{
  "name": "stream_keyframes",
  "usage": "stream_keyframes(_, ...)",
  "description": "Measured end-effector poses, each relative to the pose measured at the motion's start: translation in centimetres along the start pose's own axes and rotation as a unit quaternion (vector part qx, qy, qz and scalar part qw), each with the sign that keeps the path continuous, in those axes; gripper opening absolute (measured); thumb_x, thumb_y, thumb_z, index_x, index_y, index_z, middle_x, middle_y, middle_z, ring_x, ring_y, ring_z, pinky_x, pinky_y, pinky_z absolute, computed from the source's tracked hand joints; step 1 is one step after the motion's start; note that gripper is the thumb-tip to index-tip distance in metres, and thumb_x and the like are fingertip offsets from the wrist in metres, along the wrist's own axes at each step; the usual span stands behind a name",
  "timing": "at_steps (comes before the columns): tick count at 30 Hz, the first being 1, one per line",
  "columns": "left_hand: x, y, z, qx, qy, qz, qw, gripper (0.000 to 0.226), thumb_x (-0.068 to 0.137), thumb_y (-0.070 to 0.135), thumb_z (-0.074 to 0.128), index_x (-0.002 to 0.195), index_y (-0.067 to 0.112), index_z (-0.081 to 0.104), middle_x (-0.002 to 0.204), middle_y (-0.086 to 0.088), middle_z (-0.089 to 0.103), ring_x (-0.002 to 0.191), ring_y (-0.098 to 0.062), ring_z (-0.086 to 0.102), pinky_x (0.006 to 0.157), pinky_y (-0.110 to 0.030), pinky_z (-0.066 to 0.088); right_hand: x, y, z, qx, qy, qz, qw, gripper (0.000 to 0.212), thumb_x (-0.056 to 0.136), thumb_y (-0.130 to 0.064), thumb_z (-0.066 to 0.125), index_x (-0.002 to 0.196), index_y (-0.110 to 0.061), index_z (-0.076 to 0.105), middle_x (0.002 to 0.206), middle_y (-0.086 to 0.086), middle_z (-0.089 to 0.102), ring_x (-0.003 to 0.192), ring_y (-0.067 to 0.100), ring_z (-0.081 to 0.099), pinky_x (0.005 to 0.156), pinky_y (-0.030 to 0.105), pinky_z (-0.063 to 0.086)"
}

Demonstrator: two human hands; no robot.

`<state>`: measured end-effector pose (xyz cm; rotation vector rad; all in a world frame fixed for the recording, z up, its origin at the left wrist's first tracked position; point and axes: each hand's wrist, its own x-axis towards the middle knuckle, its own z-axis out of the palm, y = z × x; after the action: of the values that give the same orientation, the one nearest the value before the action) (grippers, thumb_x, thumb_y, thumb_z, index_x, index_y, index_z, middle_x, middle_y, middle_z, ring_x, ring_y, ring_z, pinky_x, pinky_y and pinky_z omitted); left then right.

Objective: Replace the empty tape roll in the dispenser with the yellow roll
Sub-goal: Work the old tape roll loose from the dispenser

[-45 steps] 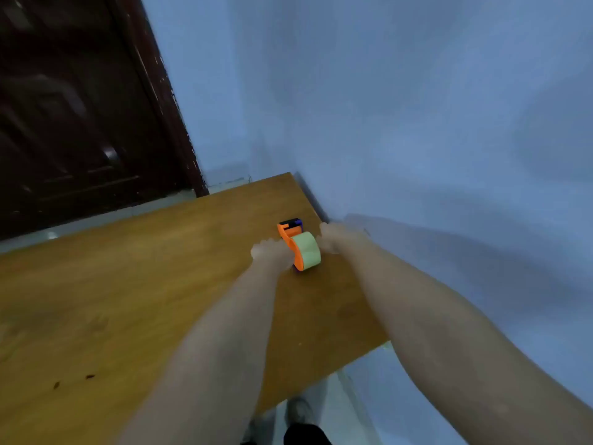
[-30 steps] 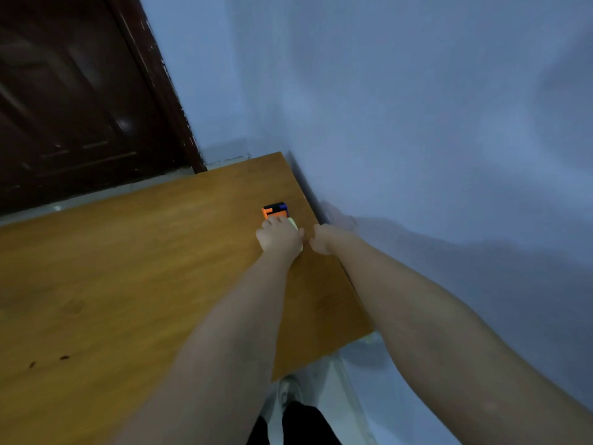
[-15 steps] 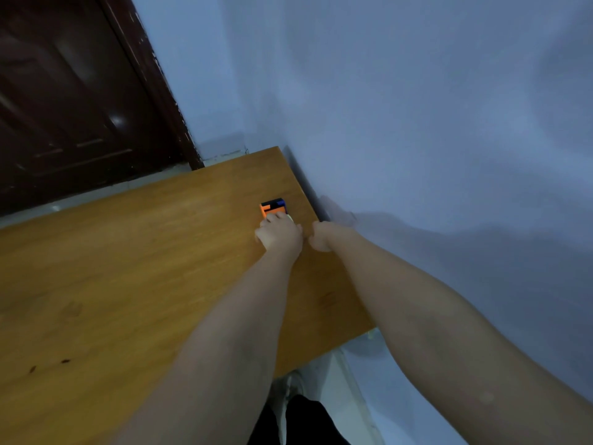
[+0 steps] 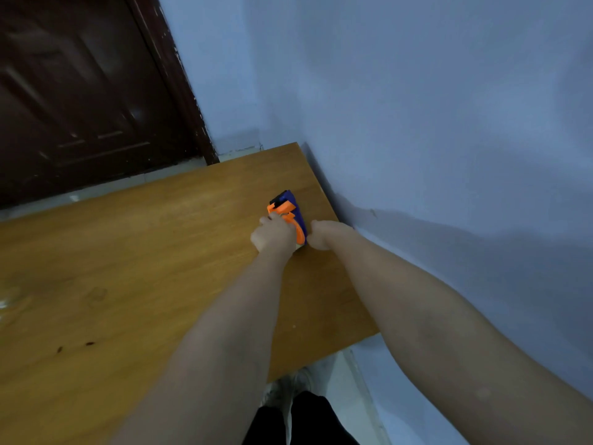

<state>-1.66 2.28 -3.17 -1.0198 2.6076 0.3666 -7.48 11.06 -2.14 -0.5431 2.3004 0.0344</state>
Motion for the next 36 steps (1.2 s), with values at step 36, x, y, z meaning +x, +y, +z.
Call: stream_keyframes(36,1.0,-8.2,1.1,-0.239,-0.055,-0.036,0.969,0.029,0.095,0.02,0.042,0.066,0.014,0.04,0.063,-0.001,0.04,0.054,-0.017,0.038,0.051,-0.027,0.031,0.9,-6.0,3.0,0.244,0.056,-0.042,0.967,0.02,0.094,-0.012,0.05,0.113,-0.006,0.05,0.103,0.014,0.056,0.091,0.029,0.065,0.085,0.043,0.058)
